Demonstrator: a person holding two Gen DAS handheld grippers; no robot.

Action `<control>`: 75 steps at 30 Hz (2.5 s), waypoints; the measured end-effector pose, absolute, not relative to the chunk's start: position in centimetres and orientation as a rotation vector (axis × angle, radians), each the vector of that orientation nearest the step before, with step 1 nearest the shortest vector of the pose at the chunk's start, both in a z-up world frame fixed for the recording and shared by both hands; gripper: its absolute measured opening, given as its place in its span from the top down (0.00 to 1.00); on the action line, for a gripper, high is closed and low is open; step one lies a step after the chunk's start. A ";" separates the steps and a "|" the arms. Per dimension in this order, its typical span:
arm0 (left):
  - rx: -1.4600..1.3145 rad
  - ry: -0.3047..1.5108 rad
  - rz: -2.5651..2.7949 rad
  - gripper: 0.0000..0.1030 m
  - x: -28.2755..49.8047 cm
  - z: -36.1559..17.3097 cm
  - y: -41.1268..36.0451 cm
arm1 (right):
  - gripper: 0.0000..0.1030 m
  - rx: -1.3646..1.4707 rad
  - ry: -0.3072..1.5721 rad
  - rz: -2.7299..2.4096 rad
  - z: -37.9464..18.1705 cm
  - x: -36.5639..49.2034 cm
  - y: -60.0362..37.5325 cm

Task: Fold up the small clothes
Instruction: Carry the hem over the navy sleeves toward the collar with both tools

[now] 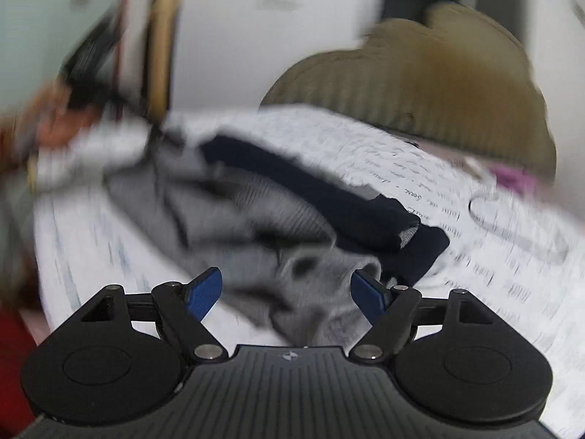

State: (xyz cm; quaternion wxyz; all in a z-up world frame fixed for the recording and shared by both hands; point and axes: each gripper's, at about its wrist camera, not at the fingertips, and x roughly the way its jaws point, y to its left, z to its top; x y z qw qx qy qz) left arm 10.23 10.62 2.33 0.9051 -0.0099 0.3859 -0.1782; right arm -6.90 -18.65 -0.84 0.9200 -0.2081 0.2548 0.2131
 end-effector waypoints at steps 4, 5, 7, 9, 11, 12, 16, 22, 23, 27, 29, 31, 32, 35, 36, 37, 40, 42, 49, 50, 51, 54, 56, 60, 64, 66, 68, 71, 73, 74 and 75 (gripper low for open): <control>-0.029 0.805 -0.362 0.89 10.4 2.1 10.5 | 0.33 -0.432 0.516 0.438 -1.5 -5.5 -17.9; -0.027 0.806 -0.362 0.89 10.4 2.1 10.4 | 0.34 -0.421 0.504 0.441 -1.5 -5.2 -17.8; -0.015 0.810 -0.358 0.89 10.3 2.1 10.2 | 0.36 -0.449 0.506 0.450 -1.8 -4.4 -17.1; -0.011 0.817 -0.351 0.89 10.4 2.0 10.0 | 0.37 -0.503 0.520 0.450 -2.2 -3.9 -16.0; -0.012 0.832 -0.340 0.89 10.6 1.7 9.9 | 0.42 -0.533 0.529 0.449 -2.8 -3.1 -15.1; -0.013 0.838 -0.335 0.89 10.7 1.6 9.9 | 0.44 -0.531 0.534 0.447 -2.9 -3.0 -14.9; -0.008 0.855 -0.318 0.89 10.9 1.3 9.7 | 0.88 -0.472 0.565 0.436 -3.1 -2.2 -14.7; 0.011 0.855 -0.287 0.89 10.9 1.3 9.8 | 0.93 -0.294 0.485 0.428 -0.9 -2.9 -16.4; 0.012 0.854 -0.280 0.89 10.9 1.4 9.8 | 0.93 -0.260 0.462 0.422 -0.2 -3.0 -16.8; 0.035 0.845 -0.250 0.89 10.8 2.1 9.7 | 0.93 -0.175 0.390 0.394 2.0 -3.3 -18.2; 0.059 0.831 -0.236 0.89 10.6 2.4 9.4 | 0.93 -0.168 0.367 0.376 2.6 -3.3 -18.6; 0.074 0.822 -0.233 0.89 10.4 2.7 9.2 | 0.93 -0.135 0.365 0.380 3.0 -3.2 -19.0; 0.078 0.817 -0.235 0.89 10.3 2.9 9.2 | 0.93 -0.124 0.360 0.378 3.0 -3.1 -19.2; 0.085 0.809 -0.228 0.89 10.3 3.4 9.0 | 0.93 -0.120 0.345 0.348 2.9 -2.9 -19.3; 0.085 0.806 -0.223 0.89 10.3 3.5 8.9 | 0.93 -0.110 0.339 0.340 3.0 -2.9 -19.4; 0.084 0.804 -0.219 0.89 10.3 3.7 9.0 | 0.93 -0.100 0.331 0.331 3.1 -2.8 -19.6; 0.080 0.795 -0.211 0.90 10.4 4.2 9.2 | 0.93 -0.081 0.305 0.307 3.6 -2.7 -20.0; 0.078 0.785 -0.206 0.90 10.3 4.7 9.4 | 0.93 -0.072 0.293 0.292 3.9 -2.6 -20.2; 0.051 0.730 -0.189 0.90 11.2 7.2 9.9 | 0.93 -0.057 0.265 0.257 4.9 -1.5 -20.7; 0.052 0.724 -0.186 0.90 11.6 7.5 9.8 | 0.93 -0.055 0.262 0.249 5.0 -1.2 -20.8; 0.056 0.718 -0.185 0.90 11.9 7.8 9.7 | 0.93 -0.051 0.259 0.242 5.1 -0.9 -20.9; 0.071 0.700 -0.180 0.90 13.0 8.3 9.1 | 0.93 -0.045 0.253 0.220 5.4 0.3 -21.2; 0.076 0.694 -0.173 0.90 14.0 8.4 8.8 | 0.93 -0.041 0.255 0.210 5.5 1.1 -21.4; 0.086 0.707 -0.160 0.90 16.3 8.1 8.2 | 0.93 -0.023 0.278 0.182 5.2 3.7 -22.1; 0.093 0.747 -0.147 0.90 19.1 7.2 8.1 | 0.93 -0.008 0.310 0.164 4.4 6.5 -22.6; 0.088 0.776 -0.145 0.90 20.7 6.4 8.1 | 0.93 0.006 0.333 0.156 3.7 8.0 -22.9; 0.086 0.797 -0.143 0.90 22.0 5.5 7.9 | 0.93 0.015 0.355 0.147 2.9 9.3 -22.9; 0.085 0.832 -0.138 0.90 24.1 4.0 7.5 | 0.93 0.037 0.391 0.134 1.6 11.2 -23.0; 0.083 0.860 -0.150 0.90 25.2 3.0 7.3 | 0.93 0.052 0.415 0.125 0.7 12.4 -23.2; 0.074 0.871 -0.150 0.89 25.8 2.5 7.3 | 0.93 0.067 0.426 0.126 0.4 12.9 -23.3; 0.057 0.885 -0.147 0.89 26.3 2.1 7.5 | 0.93 0.083 0.436 0.127 0.0 13.3 -23.6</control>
